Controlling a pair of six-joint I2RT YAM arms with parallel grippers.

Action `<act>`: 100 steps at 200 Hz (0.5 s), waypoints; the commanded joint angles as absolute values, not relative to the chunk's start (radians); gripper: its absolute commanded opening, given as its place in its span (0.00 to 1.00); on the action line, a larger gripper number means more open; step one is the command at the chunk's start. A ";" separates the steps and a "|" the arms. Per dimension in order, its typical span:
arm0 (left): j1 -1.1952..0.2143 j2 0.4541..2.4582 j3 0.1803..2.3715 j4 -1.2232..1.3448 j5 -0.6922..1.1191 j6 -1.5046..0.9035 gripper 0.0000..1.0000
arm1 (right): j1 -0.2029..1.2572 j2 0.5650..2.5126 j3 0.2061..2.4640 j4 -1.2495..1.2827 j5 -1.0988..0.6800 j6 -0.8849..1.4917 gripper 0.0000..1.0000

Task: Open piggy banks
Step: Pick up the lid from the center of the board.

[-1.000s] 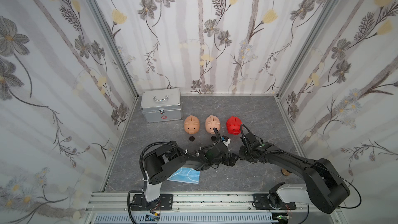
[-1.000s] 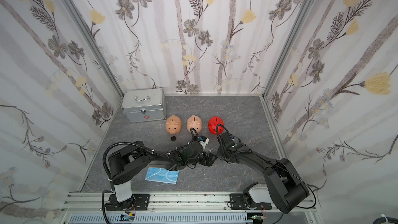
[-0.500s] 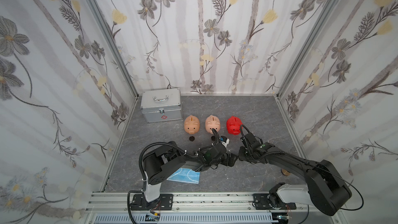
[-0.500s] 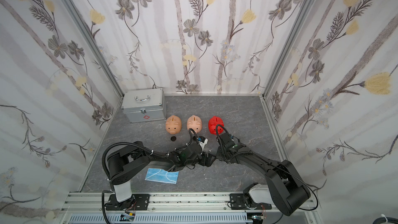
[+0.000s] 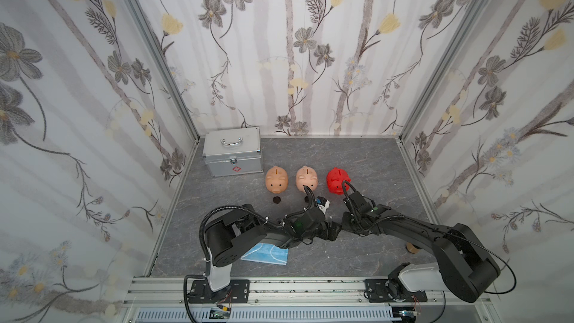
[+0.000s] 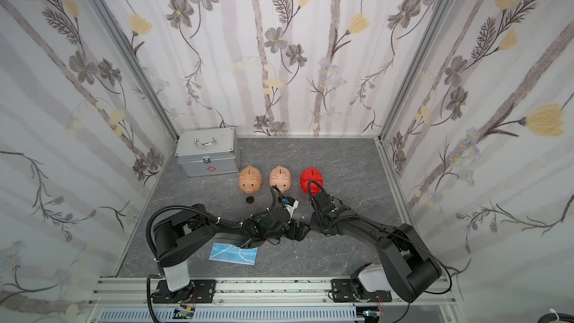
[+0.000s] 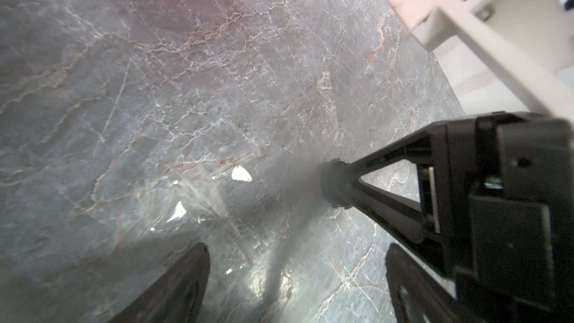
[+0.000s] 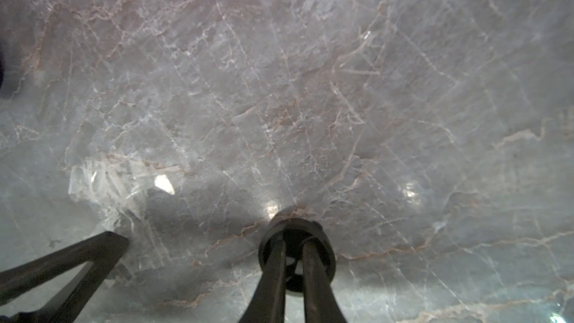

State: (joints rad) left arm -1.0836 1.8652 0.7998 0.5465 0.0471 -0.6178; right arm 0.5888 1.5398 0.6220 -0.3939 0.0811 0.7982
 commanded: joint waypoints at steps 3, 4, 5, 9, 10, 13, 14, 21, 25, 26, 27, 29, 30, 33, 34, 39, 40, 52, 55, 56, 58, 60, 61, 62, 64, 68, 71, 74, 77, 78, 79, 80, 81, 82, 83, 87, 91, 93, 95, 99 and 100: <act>-1.083 1.868 0.792 0.469 0.049 -0.631 0.90 | 0.596 1.570 0.630 -0.435 0.113 0.796 0.14; -1.082 1.868 0.791 0.469 0.049 -0.632 0.90 | 0.596 1.571 0.632 -0.435 0.113 0.796 0.14; -1.083 1.867 0.790 0.469 0.049 -0.632 0.90 | 0.597 1.572 0.632 -0.436 0.113 0.795 0.14; -1.082 1.866 0.791 0.469 0.049 -0.632 0.90 | 0.599 1.576 0.633 -0.441 0.119 0.794 0.14; -1.081 1.865 0.791 0.468 0.049 -0.632 0.90 | 0.600 1.577 0.633 -0.442 0.119 0.794 0.13; -1.081 1.866 0.790 0.468 0.048 -0.632 0.90 | 0.601 1.581 0.636 -0.445 0.122 0.794 0.13; -1.081 1.866 0.789 0.468 0.048 -0.632 0.90 | 0.601 1.581 0.636 -0.446 0.123 0.794 0.13; -1.081 1.865 0.788 0.471 0.046 -0.632 0.90 | 0.604 1.588 0.641 -0.454 0.130 0.793 0.12; -1.081 1.865 0.787 0.472 0.046 -0.633 0.90 | 0.605 1.590 0.642 -0.458 0.134 0.794 0.12; -1.081 1.865 0.786 0.472 0.046 -0.633 0.90 | 0.605 1.591 0.643 -0.460 0.134 0.794 0.11; -1.080 1.864 0.786 0.473 0.046 -0.634 0.90 | 0.606 1.591 0.643 -0.460 0.135 0.794 0.11; -1.080 1.865 0.784 0.473 0.046 -0.634 0.90 | 0.607 1.590 0.644 -0.462 0.136 0.794 0.11; -1.080 1.865 0.784 0.473 0.045 -0.634 0.90 | 0.607 1.591 0.645 -0.462 0.136 0.794 0.11; -1.080 1.864 0.784 0.475 0.045 -0.635 0.90 | 0.609 1.591 0.644 -0.463 0.138 0.794 0.11; -1.080 1.865 0.783 0.475 0.045 -0.635 0.90 | 0.610 1.590 0.644 -0.463 0.139 0.794 0.11; -1.080 1.863 0.781 0.478 0.044 -0.636 0.90 | 0.612 1.590 0.645 -0.464 0.140 0.794 0.10; -1.079 1.863 0.781 0.478 0.044 -0.636 0.90 | 0.611 1.590 0.645 -0.464 0.140 0.794 0.10; -1.078 1.864 0.777 0.482 0.044 -0.638 0.90 | 0.614 1.590 0.646 -0.466 0.142 0.794 0.08; -1.078 1.863 0.775 0.483 0.044 -0.638 0.90 | 0.614 1.590 0.646 -0.466 0.143 0.793 0.07; -1.078 1.863 0.775 0.482 0.044 -0.638 0.90 | 0.614 1.591 0.646 -0.466 0.144 0.793 0.07; -1.078 1.864 0.775 0.484 0.044 -0.639 0.90 | 0.614 1.591 0.646 -0.467 0.144 0.793 0.07; -1.079 1.863 0.775 0.483 0.044 -0.638 0.90 | 0.615 1.590 0.646 -0.468 0.144 0.792 0.06; -1.079 1.863 0.774 0.484 0.044 -0.639 0.90 | 0.615 1.589 0.647 -0.468 0.144 0.792 0.06; -1.078 1.863 0.774 0.484 0.044 -0.639 0.90 | 0.615 1.589 0.647 -0.468 0.144 0.792 0.06; -1.078 1.864 0.773 0.485 0.044 -0.640 0.90 | 0.615 1.589 0.647 -0.468 0.145 0.792 0.05; -1.079 1.864 0.772 0.486 0.044 -0.640 0.90 | 0.615 1.589 0.647 -0.468 0.146 0.790 0.04; -1.078 1.863 0.772 0.487 0.044 -0.640 0.90 | 0.616 1.612 0.649 -0.468 0.146 0.790 0.03; -1.078 1.864 0.772 0.488 0.044 -0.640 0.90 | 0.618 1.618 0.648 -0.468 0.145 0.790 0.03; -1.077 1.864 0.769 0.487 0.044 -0.641 0.90 | 0.617 1.620 0.649 -0.467 0.146 0.790 0.02; -1.078 1.863 0.770 0.488 0.044 -0.640 0.90 | 0.617 1.620 0.649 -0.468 0.146 0.790 0.02; -1.077 1.862 0.770 0.488 0.043 -0.640 0.90 | 0.617 1.620 0.648 -0.468 0.146 0.791 0.01; -1.079 1.862 0.770 0.488 0.043 -0.640 0.90 | 0.617 1.619 0.648 -0.468 0.146 0.790 0.01; -1.079 1.861 0.769 0.487 0.043 -0.639 0.90 | 0.618 1.619 0.648 -0.467 0.146 0.791 0.01; -1.078 1.862 0.770 0.487 0.043 -0.639 0.90 | 0.618 1.619 0.647 -0.467 0.146 0.790 0.01; -1.078 1.861 0.770 0.487 0.043 -0.639 0.90 | 0.617 1.618 0.648 -0.467 0.146 0.789 0.01; -1.077 1.861 0.768 0.488 0.042 -0.640 0.90 | 0.618 1.616 0.648 -0.466 0.145 0.789 0.00; -1.078 1.860 0.768 0.487 0.041 -0.640 0.90 | 0.618 1.614 0.647 -0.467 0.146 0.788 0.00; -1.078 1.859 0.768 0.488 0.041 -0.639 0.90 | 0.619 1.613 0.647 -0.467 0.146 0.788 0.00; -1.078 1.858 0.769 0.486 0.041 -0.638 0.90 | 0.618 1.613 0.648 -0.468 0.146 0.788 0.00; -1.077 1.858 0.767 0.484 0.040 -0.638 0.90 | 0.619 1.609 0.649 -0.468 0.146 0.786 0.00; -1.078 1.858 0.767 0.484 0.040 -0.638 0.90 | 0.618 1.608 0.649 -0.468 0.147 0.786 0.00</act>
State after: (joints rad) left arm -1.0790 1.8595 0.7769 0.5732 0.0460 -0.6216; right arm 0.6186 1.5948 0.6582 -0.4316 0.1375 0.7910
